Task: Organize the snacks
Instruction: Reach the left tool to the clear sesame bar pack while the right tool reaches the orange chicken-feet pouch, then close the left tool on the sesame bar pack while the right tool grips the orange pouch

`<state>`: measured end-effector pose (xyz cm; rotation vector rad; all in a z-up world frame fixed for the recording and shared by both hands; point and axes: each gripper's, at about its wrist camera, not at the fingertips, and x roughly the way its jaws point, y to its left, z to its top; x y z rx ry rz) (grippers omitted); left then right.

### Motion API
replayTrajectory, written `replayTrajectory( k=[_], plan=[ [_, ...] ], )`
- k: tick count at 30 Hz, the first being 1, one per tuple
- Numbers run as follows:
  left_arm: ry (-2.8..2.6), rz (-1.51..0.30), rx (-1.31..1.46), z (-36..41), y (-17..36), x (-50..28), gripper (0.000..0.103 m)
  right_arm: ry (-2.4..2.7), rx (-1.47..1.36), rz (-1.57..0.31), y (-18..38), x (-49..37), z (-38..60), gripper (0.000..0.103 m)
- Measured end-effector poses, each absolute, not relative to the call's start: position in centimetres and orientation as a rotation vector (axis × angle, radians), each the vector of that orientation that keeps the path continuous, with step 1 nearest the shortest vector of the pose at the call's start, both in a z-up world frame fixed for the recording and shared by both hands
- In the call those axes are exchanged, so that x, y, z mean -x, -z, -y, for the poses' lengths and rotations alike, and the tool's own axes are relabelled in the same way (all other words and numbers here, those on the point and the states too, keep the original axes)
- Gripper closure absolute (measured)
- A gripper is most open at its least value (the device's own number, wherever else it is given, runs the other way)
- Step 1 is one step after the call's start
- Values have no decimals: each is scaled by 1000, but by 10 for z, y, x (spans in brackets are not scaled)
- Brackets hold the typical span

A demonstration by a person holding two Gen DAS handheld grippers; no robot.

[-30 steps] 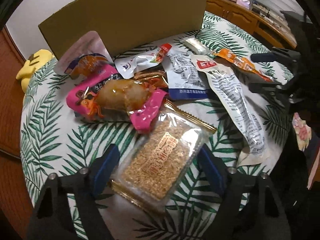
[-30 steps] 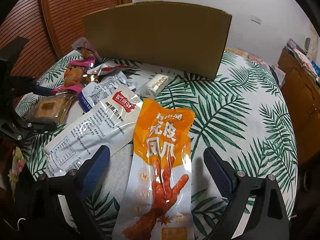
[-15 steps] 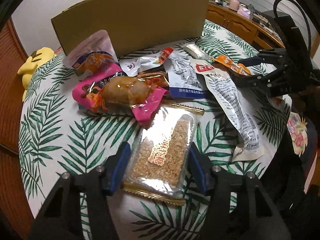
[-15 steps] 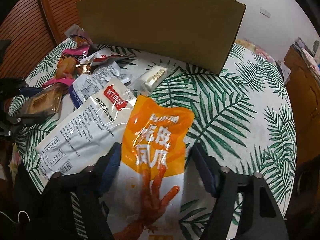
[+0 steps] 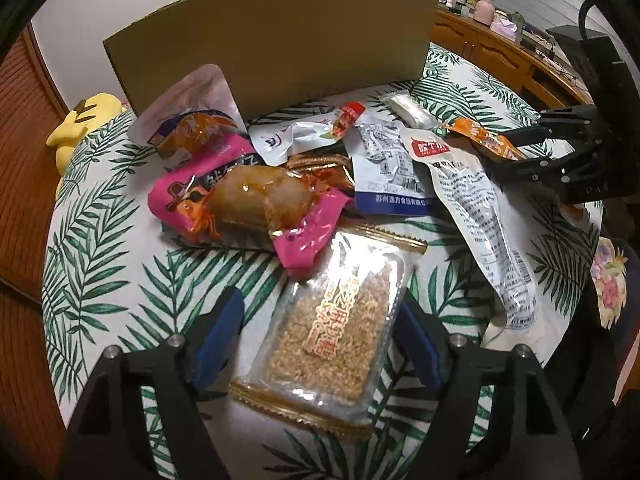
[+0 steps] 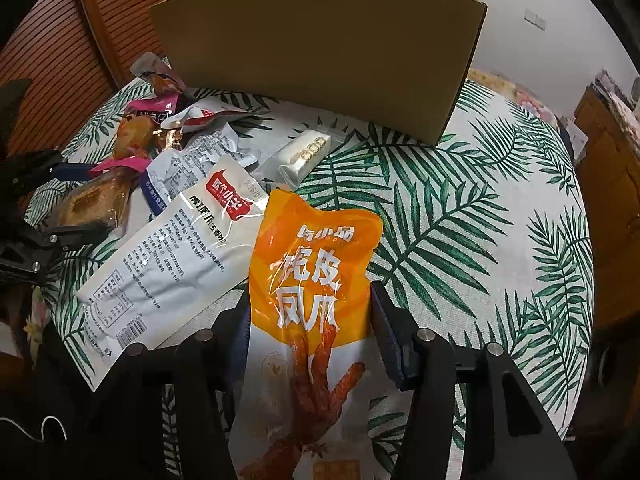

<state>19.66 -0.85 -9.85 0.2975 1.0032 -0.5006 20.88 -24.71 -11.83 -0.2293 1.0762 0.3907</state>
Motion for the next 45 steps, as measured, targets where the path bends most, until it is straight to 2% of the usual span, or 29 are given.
replayTrajectory(
  k=[8,15,20,33,45],
  plan=[
    [497,-979,-300,14,98,-198,27,-393,233,-1066,118,-205,248,49],
    [525,-956,-270,16,97,-192,48,-388,241,-1059,118,-204,247,49],
    [524,-913,-208,12,95,-183,54,-386,232,-1048,117,-201,248,50],
    [517,-799,-122,-15,61,-140,56,-369,200,-979,105,-187,247,52],
    [479,-653,-93,-21,11,-139,56,-359,140,-841,63,-173,254,52]
  ],
)
